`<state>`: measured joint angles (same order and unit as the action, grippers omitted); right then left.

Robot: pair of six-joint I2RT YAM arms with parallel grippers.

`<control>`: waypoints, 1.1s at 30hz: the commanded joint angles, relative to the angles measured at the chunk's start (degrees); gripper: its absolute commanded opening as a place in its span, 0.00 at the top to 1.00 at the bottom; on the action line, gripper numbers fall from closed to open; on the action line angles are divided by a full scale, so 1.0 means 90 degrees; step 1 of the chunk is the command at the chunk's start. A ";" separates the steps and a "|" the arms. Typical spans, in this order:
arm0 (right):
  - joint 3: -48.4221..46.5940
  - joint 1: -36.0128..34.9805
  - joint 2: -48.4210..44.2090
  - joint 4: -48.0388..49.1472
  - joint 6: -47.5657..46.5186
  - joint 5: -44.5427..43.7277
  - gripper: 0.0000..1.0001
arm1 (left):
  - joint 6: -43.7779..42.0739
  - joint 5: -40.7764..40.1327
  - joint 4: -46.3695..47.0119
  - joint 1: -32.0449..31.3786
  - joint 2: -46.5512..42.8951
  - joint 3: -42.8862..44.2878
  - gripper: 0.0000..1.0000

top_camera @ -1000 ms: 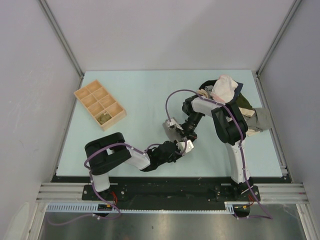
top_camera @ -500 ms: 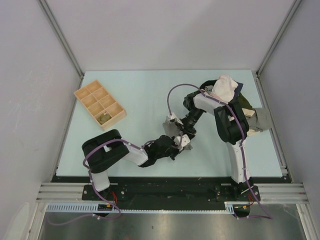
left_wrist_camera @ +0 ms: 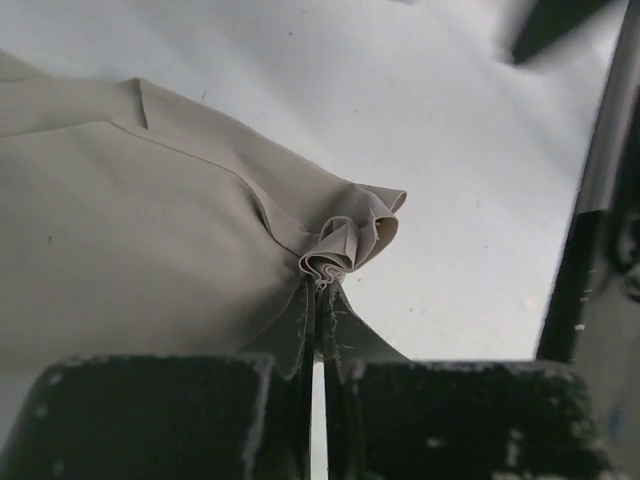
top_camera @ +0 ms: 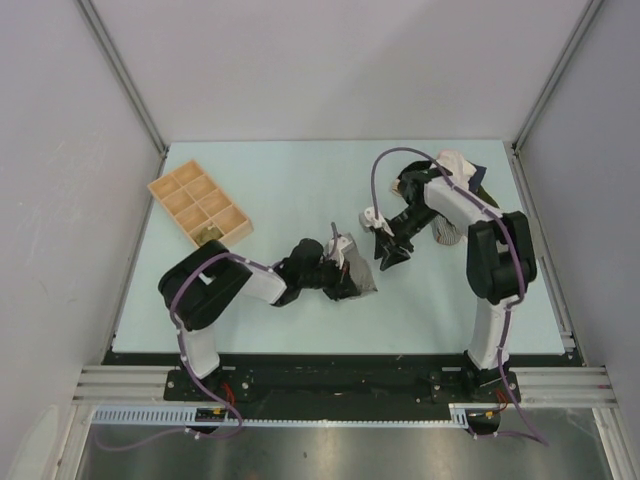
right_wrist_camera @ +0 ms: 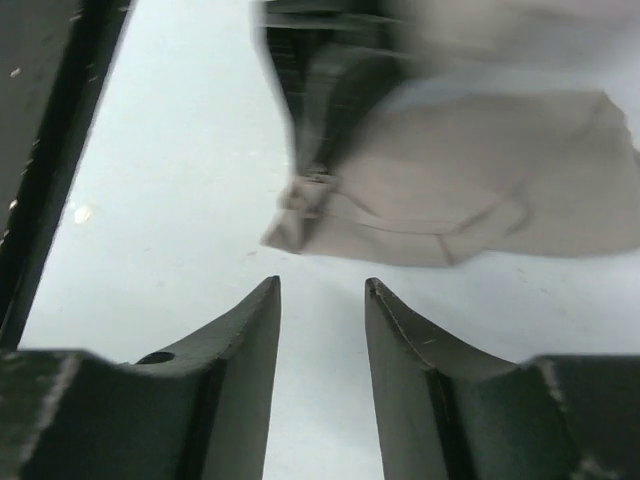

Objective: Roll the underwear
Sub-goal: Roll the underwear to the center of the board.

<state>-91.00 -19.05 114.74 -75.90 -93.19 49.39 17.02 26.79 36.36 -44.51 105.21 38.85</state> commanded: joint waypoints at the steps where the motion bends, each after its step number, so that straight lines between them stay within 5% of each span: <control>1: 0.1057 -0.0070 -0.1087 -0.0777 -0.2192 0.0333 0.50 | 0.1232 0.1055 -0.1109 0.0433 0.0526 0.0398 1.00; 17: 0.2747 -0.1184 -0.1733 0.2630 -0.1111 -0.0692 0.55 | 0.2347 0.1350 -0.1560 0.1205 0.1025 0.0644 0.99; 33: 0.3109 -0.1272 -0.1304 0.3755 -0.0456 -0.1190 0.55 | 0.2679 0.1292 -0.1374 0.1215 0.1172 0.0898 1.00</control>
<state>-63.90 -29.98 101.25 -45.15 -98.48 40.27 41.58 43.83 28.12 -34.20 113.34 46.74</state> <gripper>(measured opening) 0.450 0.017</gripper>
